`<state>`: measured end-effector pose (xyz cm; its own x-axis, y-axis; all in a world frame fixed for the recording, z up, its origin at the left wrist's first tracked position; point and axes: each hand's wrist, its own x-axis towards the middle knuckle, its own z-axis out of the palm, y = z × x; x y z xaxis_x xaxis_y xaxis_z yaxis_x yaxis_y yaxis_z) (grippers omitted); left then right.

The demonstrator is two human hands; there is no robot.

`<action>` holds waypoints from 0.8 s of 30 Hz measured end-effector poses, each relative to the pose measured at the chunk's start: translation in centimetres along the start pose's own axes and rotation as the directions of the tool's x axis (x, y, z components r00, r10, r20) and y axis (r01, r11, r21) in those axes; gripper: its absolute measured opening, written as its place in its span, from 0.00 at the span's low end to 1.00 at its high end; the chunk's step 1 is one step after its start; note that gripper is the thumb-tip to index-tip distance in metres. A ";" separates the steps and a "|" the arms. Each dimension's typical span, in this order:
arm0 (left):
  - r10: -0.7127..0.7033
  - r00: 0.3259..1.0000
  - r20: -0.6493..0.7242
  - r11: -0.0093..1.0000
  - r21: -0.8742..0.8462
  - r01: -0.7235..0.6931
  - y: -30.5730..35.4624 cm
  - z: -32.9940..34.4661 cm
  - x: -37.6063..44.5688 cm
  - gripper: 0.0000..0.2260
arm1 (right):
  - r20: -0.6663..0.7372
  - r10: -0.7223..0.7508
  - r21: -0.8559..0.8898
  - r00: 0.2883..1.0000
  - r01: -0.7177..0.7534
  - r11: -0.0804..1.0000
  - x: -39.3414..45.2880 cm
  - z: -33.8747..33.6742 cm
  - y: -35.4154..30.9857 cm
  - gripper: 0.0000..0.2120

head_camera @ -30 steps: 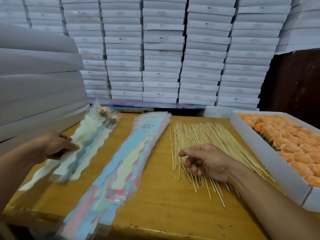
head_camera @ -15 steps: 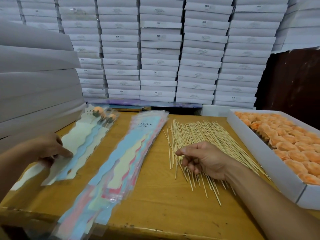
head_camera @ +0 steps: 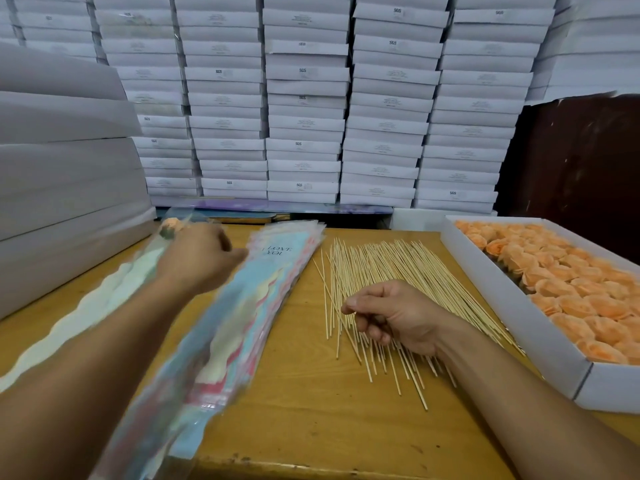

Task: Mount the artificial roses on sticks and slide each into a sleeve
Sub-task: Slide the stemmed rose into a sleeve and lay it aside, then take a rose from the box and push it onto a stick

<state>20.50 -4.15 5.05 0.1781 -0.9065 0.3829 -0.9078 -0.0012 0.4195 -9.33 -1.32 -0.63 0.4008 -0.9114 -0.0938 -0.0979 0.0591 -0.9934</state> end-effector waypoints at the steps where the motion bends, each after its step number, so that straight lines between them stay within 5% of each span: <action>1: 0.013 1.000 0.014 0.998 -0.065 -0.012 1.8 0.8 -0.5 0.13 | -0.002 -0.004 -0.003 1.000 0.004 1.000 0.0 -0.1 0.0 0.05; 9: -0.086 0.996 0.033 0.891 -0.445 0.092 12.5 9.5 -3.9 0.10 | -0.259 -0.166 -0.316 0.951 0.079 0.945 0.0 -0.9 0.3 0.09; 18: -0.007 0.995 -0.104 0.909 -0.416 -0.037 12.1 12.4 -5.2 0.09 | -0.451 -0.360 -0.608 0.817 0.013 0.793 0.5 -1.6 -0.1 0.00; 24: 0.037 0.995 -0.092 0.920 -0.386 -0.070 12.6 12.5 -5.3 0.08 | -0.584 -0.371 -0.613 0.722 -0.093 0.785 1.1 -5.2 -3.1 0.04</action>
<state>3.34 -4.58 -1.96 0.1785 -0.8633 0.4720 -0.7009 0.2251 0.6768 -13.36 -4.65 2.71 -0.2063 -0.9179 0.3391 -0.6724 -0.1188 -0.7306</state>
